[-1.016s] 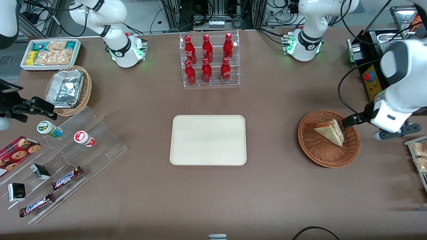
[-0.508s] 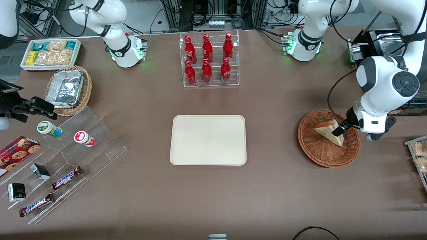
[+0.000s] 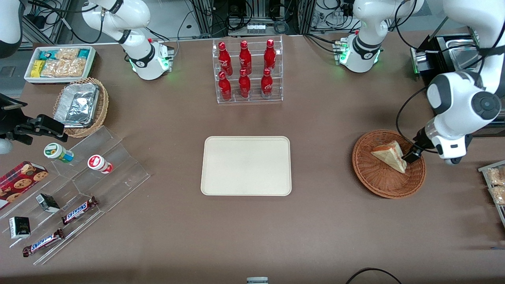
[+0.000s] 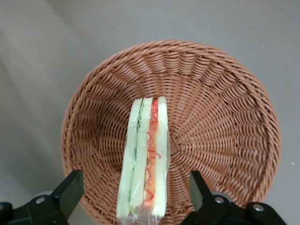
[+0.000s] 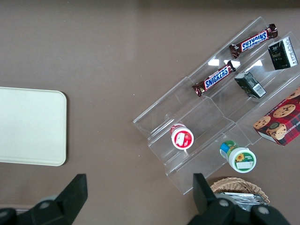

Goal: Place sandwich from basket to tray
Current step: 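Lower the left gripper around the wrapped sandwich's upright edge, then close the left gripper on the sandwich and lift it from the basket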

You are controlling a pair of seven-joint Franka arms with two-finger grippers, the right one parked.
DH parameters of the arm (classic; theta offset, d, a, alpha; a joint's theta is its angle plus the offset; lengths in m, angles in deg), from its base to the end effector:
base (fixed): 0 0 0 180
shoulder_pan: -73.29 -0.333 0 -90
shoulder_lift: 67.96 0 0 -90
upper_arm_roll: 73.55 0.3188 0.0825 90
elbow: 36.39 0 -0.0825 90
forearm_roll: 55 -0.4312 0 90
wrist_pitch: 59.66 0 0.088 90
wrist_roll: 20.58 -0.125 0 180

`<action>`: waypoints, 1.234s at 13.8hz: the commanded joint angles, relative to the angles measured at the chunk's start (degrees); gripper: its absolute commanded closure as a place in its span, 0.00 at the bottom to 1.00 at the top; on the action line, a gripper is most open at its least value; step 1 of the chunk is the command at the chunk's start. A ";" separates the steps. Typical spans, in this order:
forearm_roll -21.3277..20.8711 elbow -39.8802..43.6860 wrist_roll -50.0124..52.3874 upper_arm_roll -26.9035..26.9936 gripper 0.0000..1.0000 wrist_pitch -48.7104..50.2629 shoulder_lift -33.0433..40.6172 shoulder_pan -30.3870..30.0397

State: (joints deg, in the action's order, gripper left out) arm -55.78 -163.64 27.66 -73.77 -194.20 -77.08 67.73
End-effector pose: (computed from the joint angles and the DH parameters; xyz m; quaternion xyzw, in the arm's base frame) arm 0.5707 0.0537 0.2518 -0.8947 -0.4463 0.0132 0.0100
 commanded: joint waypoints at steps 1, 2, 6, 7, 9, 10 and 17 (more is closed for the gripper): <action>0.16 0.16 3.69 -0.57 0.00 -1.43 -2.21 0.29; 0.16 0.16 4.31 -0.57 0.00 -1.25 -2.39 0.38; 0.25 0.77 4.49 -0.57 0.00 -2.47 -5.63 0.11; 0.25 0.60 4.49 -0.57 0.00 -3.52 -6.08 0.37; 0.08 0.60 4.23 -0.57 0.00 -3.80 -6.17 -0.41; 0.08 0.68 4.32 -0.57 0.00 -4.32 -6.78 -0.33; 0.08 0.51 4.32 -0.57 0.28 -4.59 -7.58 0.81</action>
State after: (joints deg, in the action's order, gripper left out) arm -55.77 -163.60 31.21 -74.26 -198.17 -84.37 67.95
